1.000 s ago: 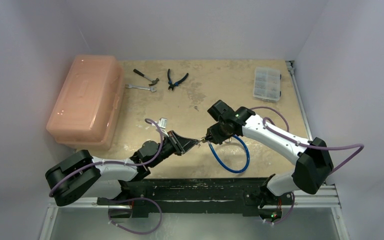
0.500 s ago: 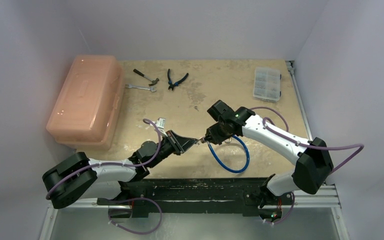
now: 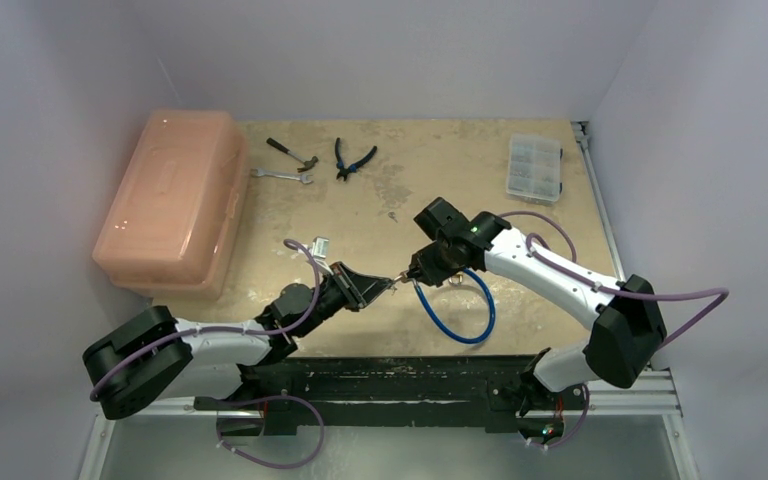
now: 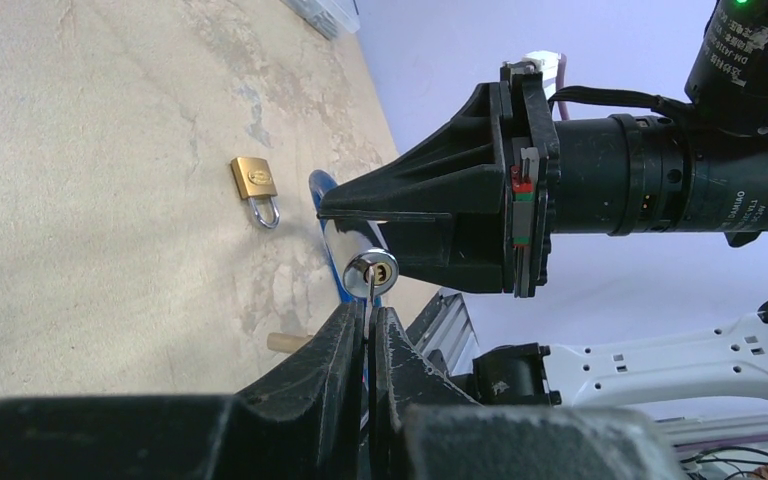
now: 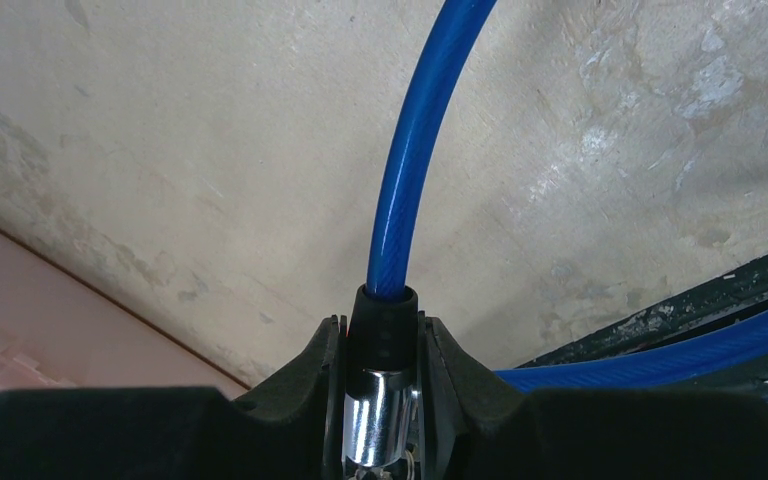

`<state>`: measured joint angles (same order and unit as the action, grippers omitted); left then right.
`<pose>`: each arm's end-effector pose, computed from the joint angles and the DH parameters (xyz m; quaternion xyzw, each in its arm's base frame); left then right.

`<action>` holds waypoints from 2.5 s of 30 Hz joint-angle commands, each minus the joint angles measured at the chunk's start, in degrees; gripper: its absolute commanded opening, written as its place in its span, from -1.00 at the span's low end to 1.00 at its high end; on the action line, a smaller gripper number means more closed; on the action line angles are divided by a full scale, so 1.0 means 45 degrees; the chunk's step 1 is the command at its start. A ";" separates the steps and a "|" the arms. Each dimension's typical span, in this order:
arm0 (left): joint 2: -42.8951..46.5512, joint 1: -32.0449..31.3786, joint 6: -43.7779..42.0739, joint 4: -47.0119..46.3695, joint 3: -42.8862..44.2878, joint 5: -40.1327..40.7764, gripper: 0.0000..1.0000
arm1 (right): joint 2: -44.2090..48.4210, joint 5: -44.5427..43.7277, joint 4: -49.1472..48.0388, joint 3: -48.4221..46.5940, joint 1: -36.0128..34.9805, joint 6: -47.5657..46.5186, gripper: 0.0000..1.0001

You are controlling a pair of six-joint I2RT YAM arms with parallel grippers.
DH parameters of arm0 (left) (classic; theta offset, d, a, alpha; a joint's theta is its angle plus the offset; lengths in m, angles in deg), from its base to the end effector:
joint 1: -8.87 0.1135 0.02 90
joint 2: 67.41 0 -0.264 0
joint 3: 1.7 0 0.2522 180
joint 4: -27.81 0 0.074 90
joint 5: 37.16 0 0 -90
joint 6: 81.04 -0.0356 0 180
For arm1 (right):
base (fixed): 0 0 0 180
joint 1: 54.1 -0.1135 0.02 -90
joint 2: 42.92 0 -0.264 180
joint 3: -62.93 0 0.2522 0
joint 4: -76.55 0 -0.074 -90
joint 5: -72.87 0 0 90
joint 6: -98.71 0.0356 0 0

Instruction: Unlock with the key

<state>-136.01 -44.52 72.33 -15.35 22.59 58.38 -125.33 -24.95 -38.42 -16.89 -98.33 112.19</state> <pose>0.1301 -0.1694 0.1809 -0.0957 0.7077 -0.5773 0.3959 0.2031 0.1909 0.2628 0.4953 0.8442 0.1674 0.1181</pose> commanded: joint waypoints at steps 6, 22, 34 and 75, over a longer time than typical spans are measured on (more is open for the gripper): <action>-0.0502 0.0019 -0.0352 -0.1227 0.0161 -0.0359 -1.00 | -0.0046 0.0272 -0.0414 -0.0573 -0.0054 0.0096 -1.00; -0.0859 0.0007 -0.0277 -0.1435 0.0199 -0.0400 -1.00 | -0.0046 0.0254 -0.0513 -0.0626 -0.0050 0.0102 -1.00; -0.1080 -0.0068 -0.0255 -0.1617 0.0331 -0.0411 -1.00 | -0.0277 0.0269 -0.0533 -0.0700 -0.0052 0.0054 -1.00; -0.1434 -0.0261 -0.0028 -0.0416 0.0960 -0.0098 -1.00 | -0.0618 -0.0879 -0.0146 -0.0985 -0.0142 -0.0755 -1.00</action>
<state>-141.83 -44.96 72.42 -18.57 24.40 58.92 -128.47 -28.18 -37.70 -19.27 -98.24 110.00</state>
